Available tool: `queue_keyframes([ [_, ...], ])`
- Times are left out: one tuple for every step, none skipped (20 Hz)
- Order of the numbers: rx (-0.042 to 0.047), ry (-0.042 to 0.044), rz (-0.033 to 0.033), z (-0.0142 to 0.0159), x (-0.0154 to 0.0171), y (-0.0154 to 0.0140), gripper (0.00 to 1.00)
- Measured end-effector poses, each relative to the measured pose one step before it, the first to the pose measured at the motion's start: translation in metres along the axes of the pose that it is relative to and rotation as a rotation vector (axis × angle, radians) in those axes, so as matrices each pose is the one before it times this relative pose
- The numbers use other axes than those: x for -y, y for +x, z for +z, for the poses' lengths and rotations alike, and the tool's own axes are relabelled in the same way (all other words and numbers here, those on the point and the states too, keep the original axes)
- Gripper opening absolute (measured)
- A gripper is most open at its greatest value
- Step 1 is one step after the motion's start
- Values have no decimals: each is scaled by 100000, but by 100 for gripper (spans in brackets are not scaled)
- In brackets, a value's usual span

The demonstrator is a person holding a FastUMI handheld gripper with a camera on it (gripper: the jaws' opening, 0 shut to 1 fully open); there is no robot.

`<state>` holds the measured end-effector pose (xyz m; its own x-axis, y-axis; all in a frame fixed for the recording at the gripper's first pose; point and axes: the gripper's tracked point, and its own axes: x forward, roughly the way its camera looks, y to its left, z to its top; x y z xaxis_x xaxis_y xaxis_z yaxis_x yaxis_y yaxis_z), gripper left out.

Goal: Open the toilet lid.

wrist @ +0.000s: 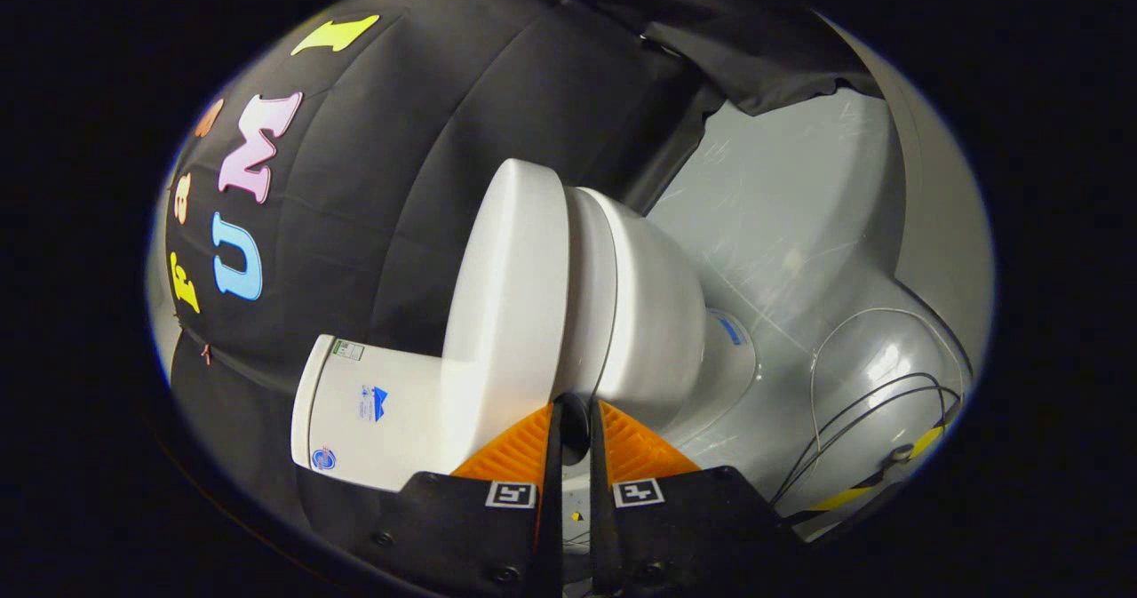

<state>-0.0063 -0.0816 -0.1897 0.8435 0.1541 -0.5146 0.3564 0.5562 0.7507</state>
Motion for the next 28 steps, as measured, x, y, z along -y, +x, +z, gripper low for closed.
queue_keyframes([
  [135,-2185,106,68,-212,-349,17],
  [-192,799,-68,59,-146,-66,17],
  [82,803,469,79,-208,-57,17],
  [-127,269,194,-86,9,82,16],
  [-313,-540,270,-19,-29,64,16],
  [300,-1043,672,-23,44,-74,15],
  [-78,-402,504,21,-88,68,15],
  [236,19,485,37,-60,-1,15],
  [1366,3744,846,87,-485,-462,14],
  [-59,-91,405,674,87,402,5],
  [80,-687,169,-507,247,186,5],
  [-303,-876,-647,-157,-60,57,5],
  [1140,-719,631,71,-353,-278,5],
  [676,-2105,-769,230,-228,139,5],
  [-268,-1541,-1220,-352,9,-191,5],
  [155,271,-840,264,79,55,5],
  [-323,694,-776,-109,-46,-78,5],
  [20,263,-457,18,-56,45,5],
  [246,5,-499,-8,-67,6,5],
  [-118,-647,-553,-32,-38,15,5],
  [367,-1230,29,-119,-204,1,5],
  [320,-899,-108,98,-280,-166,5],
  [465,-1257,-261,142,-227,-128,5],
  [722,-1459,-92,239,-198,-198,5],
  [391,-630,-155,72,-503,-117,5],
  [489,-287,5,176,-362,-225,5],
  [697,-945,-83,188,-458,-153,5],
  [185,-1354,-473,44,-388,-217,5],
])
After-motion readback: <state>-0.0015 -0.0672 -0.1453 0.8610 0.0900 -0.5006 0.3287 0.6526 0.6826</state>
